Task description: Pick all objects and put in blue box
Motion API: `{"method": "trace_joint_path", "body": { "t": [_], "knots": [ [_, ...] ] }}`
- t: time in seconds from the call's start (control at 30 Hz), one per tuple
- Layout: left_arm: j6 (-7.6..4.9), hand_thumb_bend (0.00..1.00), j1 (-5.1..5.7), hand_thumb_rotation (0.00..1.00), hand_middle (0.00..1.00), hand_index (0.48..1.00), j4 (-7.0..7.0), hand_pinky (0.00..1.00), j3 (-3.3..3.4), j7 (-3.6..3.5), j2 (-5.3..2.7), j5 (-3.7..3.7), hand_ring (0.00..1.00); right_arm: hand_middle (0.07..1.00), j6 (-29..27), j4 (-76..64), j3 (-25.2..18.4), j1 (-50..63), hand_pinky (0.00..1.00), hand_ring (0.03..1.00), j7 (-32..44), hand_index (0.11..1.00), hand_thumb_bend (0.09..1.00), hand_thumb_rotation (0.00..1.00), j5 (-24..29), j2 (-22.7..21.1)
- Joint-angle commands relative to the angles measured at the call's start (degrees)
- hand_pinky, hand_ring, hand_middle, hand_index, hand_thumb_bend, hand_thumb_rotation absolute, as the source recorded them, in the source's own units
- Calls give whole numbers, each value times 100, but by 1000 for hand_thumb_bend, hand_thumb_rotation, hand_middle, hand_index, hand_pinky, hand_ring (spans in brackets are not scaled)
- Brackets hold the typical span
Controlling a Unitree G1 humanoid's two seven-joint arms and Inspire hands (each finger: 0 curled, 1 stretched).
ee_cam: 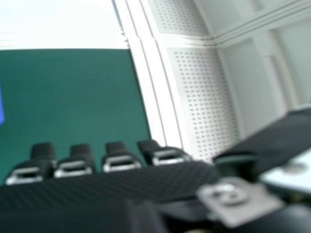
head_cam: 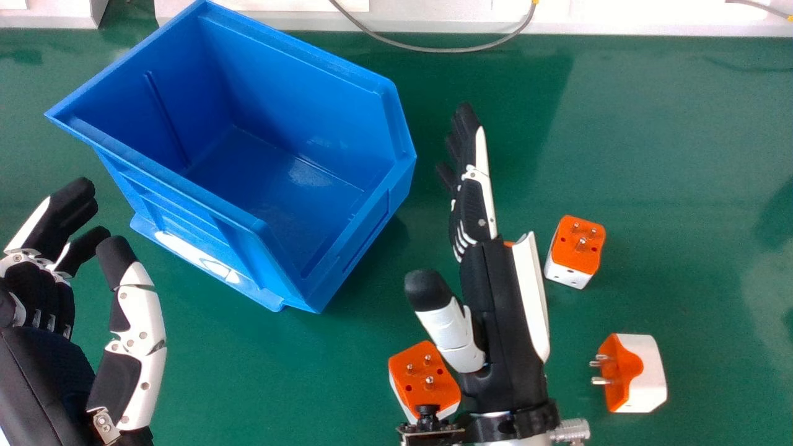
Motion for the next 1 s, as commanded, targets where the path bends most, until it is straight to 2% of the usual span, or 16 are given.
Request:
{"method": "trace_joint_path", "body": {
  "t": [0.0,0.37,0.63,0.8,0.9,0.97],
  "knots": [
    [-39,241,28,0,728,746,-69,690,0,-16,-363,48,741,1000,-150,-87,68,-77,958,996,-42,994,676,1000,-32,578],
    [-74,238,147,0,726,746,-107,684,-57,1,-386,86,737,1000,-106,-201,89,20,960,999,-34,994,668,1000,-58,525],
    [-92,234,213,0,724,743,-103,686,-106,11,-390,27,737,1000,-64,-280,102,88,970,1000,32,995,679,1000,12,496],
    [-64,241,237,0,722,740,-110,682,-114,66,-424,83,736,1000,-81,-251,68,82,983,1000,62,992,673,1000,62,488],
    [-54,244,236,0,720,736,-99,677,-104,110,-436,144,733,1000,4,-278,30,35,983,1000,140,994,669,1000,11,397],
    [-37,248,251,0,721,736,-109,678,-121,120,-436,157,734,1000,435,-560,-7,38,995,1000,430,999,652,1000,-110,197]
  ]
}}
